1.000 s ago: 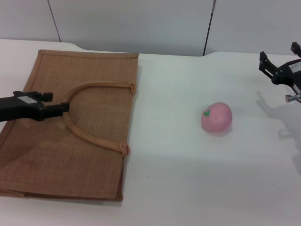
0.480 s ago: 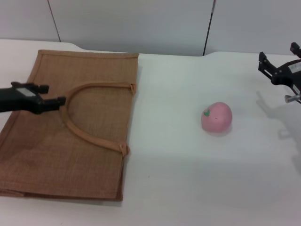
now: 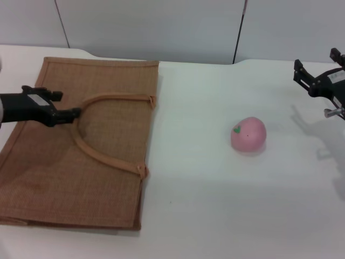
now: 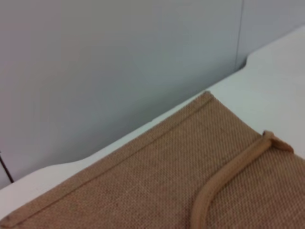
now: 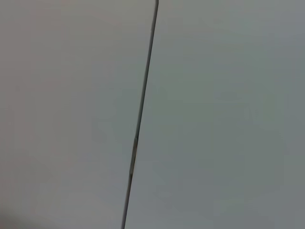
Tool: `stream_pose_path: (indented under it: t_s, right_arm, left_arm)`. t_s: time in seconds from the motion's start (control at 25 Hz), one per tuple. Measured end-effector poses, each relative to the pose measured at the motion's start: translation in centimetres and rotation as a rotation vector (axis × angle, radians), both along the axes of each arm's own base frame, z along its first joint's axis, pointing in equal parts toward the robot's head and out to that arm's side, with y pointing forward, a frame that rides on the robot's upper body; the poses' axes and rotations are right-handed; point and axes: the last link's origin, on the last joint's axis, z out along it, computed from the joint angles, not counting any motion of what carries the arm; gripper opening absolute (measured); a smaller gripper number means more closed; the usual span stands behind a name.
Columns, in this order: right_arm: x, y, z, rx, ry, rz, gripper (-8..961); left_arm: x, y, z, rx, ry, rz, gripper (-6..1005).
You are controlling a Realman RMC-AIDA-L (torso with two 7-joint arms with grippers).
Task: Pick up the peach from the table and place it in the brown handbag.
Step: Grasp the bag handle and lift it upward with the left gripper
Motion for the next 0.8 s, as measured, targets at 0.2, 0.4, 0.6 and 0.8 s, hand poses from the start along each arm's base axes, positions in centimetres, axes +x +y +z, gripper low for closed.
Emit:
stream_pose_path:
  t_s: [0.2,0.4,0.6,0.8]
  right_arm:
    - [-0.1,0.0,0.0,0.0,0.004,0.004,864]
    - [-0.2,-0.1,-0.2,-0.008,0.003,0.01,864]
    - [-0.2,-0.2,-0.2,-0.009,0.003,0.01,863]
    - [-0.2,-0.2,-0.2,-0.008,0.003,0.009,862]
  left_arm:
    - [-0.3,0.4,-1.1,-0.013,0.032,0.008,588]
    - [-0.6,0.7,-1.7,-0.014,0.072,0.018,585]
    - [-0.7,0.7,-1.7,-0.007,0.075,0.024,582]
    - [-0.8,0.9,-1.8,0.005,0.078,0.032,578]
